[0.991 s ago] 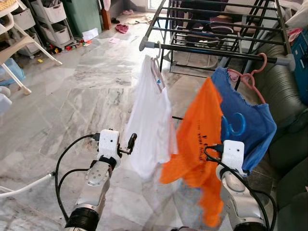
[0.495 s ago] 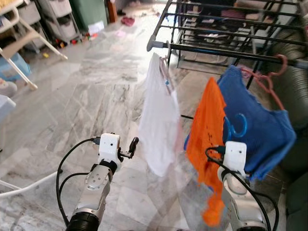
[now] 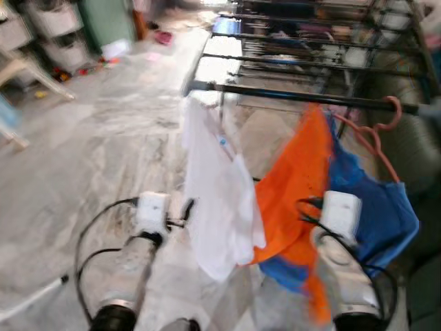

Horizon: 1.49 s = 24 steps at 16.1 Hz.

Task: Hang hanger

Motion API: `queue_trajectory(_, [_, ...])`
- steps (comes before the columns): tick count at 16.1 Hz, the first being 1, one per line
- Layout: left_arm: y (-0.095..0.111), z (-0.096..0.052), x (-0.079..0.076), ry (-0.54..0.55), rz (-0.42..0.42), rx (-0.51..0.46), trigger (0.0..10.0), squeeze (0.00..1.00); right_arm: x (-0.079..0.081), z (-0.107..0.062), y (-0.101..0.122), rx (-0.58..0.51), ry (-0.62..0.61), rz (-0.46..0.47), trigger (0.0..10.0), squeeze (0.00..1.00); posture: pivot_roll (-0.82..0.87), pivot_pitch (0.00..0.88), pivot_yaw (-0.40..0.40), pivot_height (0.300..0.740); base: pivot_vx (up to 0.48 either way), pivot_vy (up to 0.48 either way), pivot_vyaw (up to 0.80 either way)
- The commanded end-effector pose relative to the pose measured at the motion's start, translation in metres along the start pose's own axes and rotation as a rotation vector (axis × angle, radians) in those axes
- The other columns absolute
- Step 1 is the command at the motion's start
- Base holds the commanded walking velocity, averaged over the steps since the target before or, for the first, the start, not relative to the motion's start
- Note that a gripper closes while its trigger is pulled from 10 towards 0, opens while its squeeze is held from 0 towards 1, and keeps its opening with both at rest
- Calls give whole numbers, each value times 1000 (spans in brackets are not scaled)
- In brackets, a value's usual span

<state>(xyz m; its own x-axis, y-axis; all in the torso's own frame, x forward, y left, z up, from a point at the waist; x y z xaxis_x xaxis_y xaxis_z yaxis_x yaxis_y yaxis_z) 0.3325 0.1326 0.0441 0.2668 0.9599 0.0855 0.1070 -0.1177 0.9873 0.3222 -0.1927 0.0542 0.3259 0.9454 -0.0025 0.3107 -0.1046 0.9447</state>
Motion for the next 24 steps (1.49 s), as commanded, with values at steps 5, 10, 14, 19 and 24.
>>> queue_trajectory(5, [-5, -1, -10, -21, 0, 26, 10000, 0, -2, 1, 7, 29, 7, -26, 10000, 0, -100, 173, 38, 740, 60, 0, 0])
queue_trajectory(10, [28, -6, -36, -245, 19, -132, 10000, 0, 22, 6, 29, 17, 88, -55, 10000, 0, -93, 187, 35, 740, 0, 0, 0])
queue_trajectory(14, [42, -10, -48, -325, 90, -185, 10000, 0, 33, 10, 40, 3, 112, -56, 10000, 0, -84, 193, 41, 740, 0, 0, 0])
queue_trajectory(19, [40, -15, -51, -344, 82, -176, 10000, 0, 43, 32, 67, 14, 124, -39, 10000, 0, -73, 198, 47, 740, 0, 0, 0])
queue_trajectory(24, [41, -16, -47, -334, 87, -171, 10000, 0, 63, 46, 88, -3, 175, -57, 10000, 0, -55, 200, 40, 740, 0, 0, 0])
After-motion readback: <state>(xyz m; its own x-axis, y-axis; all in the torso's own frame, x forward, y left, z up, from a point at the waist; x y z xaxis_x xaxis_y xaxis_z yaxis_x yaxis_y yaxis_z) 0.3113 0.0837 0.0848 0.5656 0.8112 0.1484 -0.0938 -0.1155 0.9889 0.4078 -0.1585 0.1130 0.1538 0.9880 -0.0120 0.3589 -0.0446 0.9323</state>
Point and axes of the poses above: a point about 5 cm out from each wrist's last joint towards the gripper, its own z axis pointing out of the wrist towards the gripper, its own y axis along the axis of the wrist's last joint, x = y × z, the point moved 4 cm from there along z, pointing out of the wrist towards the gripper, and after that the axes turned 6 degrees about z, right-handed, at the moved point
